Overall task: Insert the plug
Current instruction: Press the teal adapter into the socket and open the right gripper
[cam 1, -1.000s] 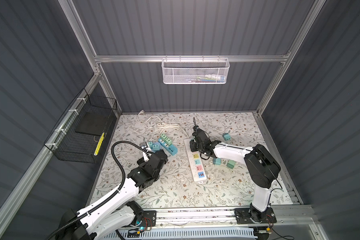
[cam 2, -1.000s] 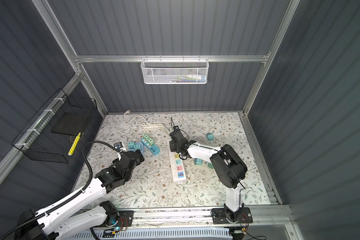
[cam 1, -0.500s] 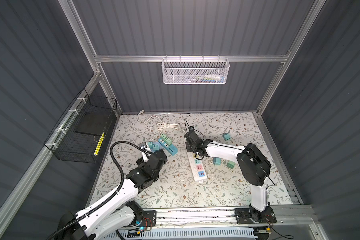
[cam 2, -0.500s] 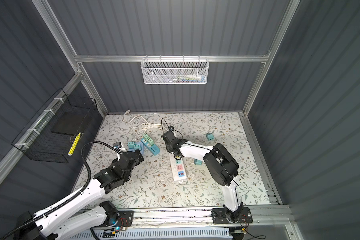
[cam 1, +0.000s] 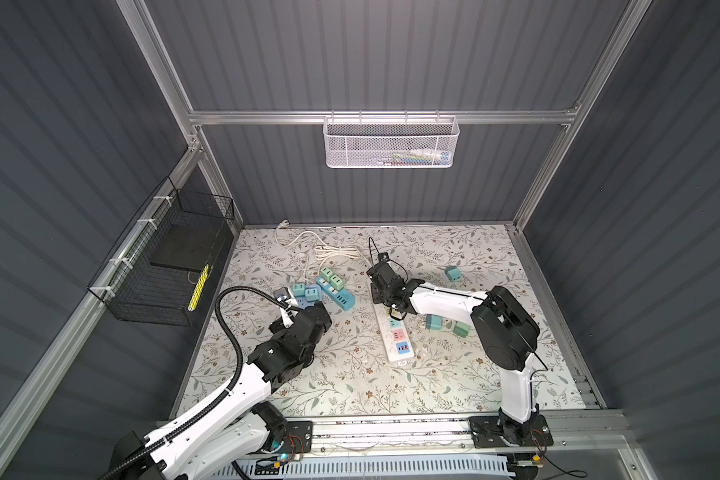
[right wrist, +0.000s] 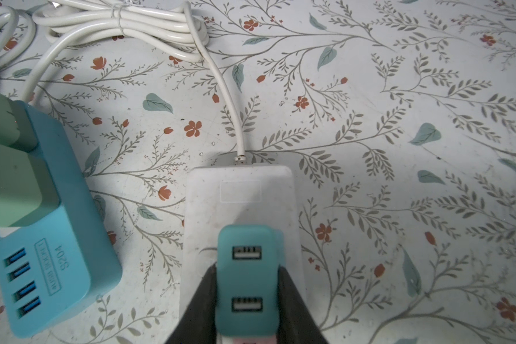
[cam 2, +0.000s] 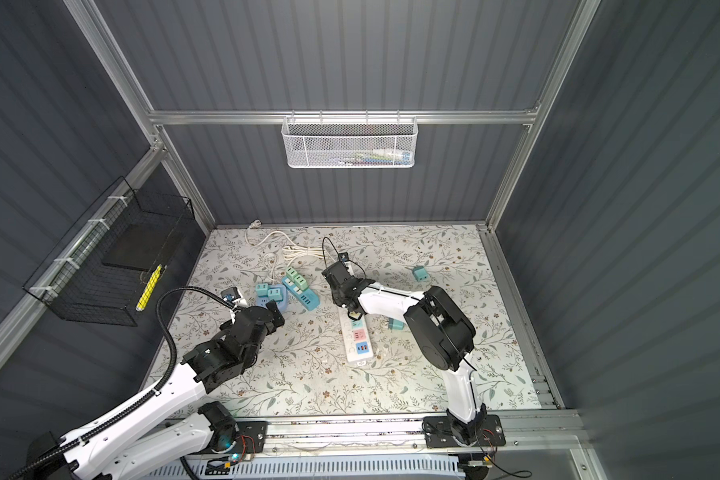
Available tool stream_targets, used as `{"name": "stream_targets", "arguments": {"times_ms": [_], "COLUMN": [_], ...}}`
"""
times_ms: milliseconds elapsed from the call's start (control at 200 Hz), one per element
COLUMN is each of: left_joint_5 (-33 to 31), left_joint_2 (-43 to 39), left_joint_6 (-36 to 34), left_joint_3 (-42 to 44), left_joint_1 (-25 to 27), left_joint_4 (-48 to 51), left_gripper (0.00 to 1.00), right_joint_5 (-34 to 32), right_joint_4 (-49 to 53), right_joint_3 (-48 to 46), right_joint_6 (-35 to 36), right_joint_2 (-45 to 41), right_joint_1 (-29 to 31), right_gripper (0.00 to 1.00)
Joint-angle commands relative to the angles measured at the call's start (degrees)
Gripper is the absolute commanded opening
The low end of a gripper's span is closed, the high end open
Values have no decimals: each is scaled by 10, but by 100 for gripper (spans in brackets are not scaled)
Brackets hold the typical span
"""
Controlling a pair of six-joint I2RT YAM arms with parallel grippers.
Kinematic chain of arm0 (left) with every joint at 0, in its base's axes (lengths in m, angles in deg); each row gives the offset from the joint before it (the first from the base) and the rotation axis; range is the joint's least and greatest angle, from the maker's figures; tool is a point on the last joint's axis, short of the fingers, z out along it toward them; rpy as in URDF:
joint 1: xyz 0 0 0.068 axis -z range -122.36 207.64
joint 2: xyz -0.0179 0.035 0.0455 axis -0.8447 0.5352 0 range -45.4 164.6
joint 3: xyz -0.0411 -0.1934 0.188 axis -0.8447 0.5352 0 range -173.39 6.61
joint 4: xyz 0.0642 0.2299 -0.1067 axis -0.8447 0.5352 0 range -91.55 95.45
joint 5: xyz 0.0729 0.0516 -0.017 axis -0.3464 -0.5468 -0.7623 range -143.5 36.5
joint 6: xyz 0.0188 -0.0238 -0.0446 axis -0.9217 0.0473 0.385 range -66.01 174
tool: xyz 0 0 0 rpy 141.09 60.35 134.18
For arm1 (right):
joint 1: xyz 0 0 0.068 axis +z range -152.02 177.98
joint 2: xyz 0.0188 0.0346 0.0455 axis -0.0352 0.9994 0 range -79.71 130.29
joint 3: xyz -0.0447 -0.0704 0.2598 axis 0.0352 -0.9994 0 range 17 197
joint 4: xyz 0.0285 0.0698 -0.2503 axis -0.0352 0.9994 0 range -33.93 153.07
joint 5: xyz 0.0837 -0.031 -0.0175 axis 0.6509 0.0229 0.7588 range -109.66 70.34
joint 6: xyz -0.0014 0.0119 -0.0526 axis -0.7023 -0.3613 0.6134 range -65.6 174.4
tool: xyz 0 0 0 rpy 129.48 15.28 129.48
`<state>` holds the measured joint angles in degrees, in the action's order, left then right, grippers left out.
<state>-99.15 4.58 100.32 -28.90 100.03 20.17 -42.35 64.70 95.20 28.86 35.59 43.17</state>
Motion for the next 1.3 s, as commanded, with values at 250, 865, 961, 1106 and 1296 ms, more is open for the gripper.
{"name": "stream_targets", "arguments": {"times_ms": [250,865,961,1106,1296], "left_joint_5": [19,33,36,35,44], "left_joint_2": [-4,7,9,11,21], "left_joint_6": [-32,-46,-45,-47,-51], "left_joint_3": [-7,-19,-19,-21,-22], "left_joint_1": [-2,-2,-2,-2,-3], "left_joint_4": [-7,-9,-11,-12,-21], "left_gripper": [100,100,100,100,100], "right_joint_5": [94,128,123,123,131], "right_joint_4": [134,166,158,146,140], "right_joint_3": [67,89,71,36,18], "right_joint_6": [48,52,49,39,34], "right_joint_2": [-11,-15,-8,-9,-32], "right_joint_1": [-15,-71,-74,-75,-75], "right_gripper": [66,70,69,68,69]}}
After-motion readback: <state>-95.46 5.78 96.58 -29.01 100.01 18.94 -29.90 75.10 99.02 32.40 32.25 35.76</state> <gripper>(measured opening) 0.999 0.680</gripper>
